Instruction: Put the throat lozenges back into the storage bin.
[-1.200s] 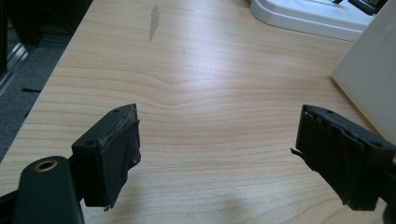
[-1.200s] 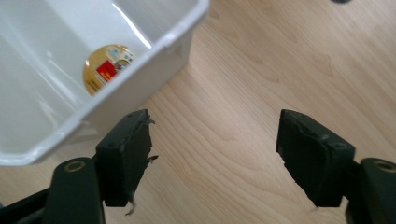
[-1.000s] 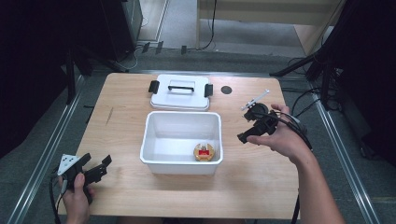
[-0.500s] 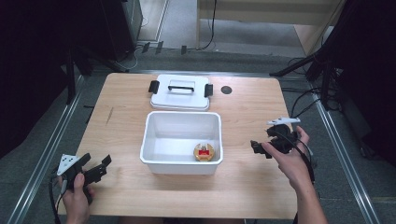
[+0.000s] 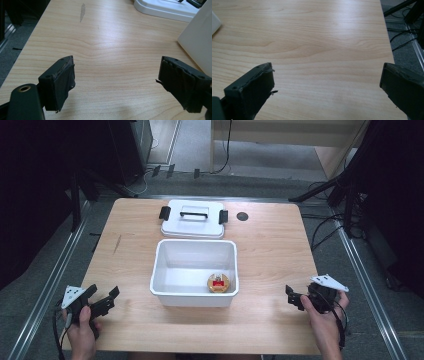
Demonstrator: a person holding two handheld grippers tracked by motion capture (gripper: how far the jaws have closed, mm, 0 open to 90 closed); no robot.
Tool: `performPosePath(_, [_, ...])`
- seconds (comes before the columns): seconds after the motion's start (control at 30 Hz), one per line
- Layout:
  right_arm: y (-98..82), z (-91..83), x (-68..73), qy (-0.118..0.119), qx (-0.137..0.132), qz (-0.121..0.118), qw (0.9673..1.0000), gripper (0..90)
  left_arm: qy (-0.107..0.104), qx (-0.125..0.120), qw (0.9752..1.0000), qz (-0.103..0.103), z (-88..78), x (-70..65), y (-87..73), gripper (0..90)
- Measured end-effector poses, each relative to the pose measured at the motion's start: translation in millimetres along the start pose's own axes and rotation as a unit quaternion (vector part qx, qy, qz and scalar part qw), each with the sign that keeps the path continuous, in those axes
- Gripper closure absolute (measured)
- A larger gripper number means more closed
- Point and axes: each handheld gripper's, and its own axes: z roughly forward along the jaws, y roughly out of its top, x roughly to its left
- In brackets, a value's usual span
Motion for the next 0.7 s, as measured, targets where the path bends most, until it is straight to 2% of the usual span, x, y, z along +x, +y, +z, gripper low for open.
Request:
performPosePath(0.2, [-23.3,-9.2,-13.8,-0.010,-0.028,0.017,0.9994,0.0,0.000,0.000,1.0000,0.001,-0.3,-0.4,-0.1,13.8])
performPosePath(0.37, [-34.1,-15.3,-23.6,-0.011,-0.046,0.033,0.9983,0.0,0.000,-0.001,1.0000,0.000,-0.3,-0.3,-0.2,13.8])
performPosePath(0.43, [-40.9,-18.3,-29.7,-0.003,-0.052,0.044,0.9977,0.0,0.001,0.000,1.0000,0.001,-0.3,-0.4,-0.1,13.8])
performPosePath(0.57, [-47.1,-19.2,-33.4,0.008,-0.051,0.042,0.9978,0.0,0.001,-0.001,1.0000,0.001,-0.3,-0.5,-0.2,13.8])
performPosePath(0.7, [-55.6,-20.8,-37.8,0.016,-0.058,0.053,0.9968,0.0,0.000,-0.001,1.0000,0.001,-0.5,-0.7,-0.3,13.8])
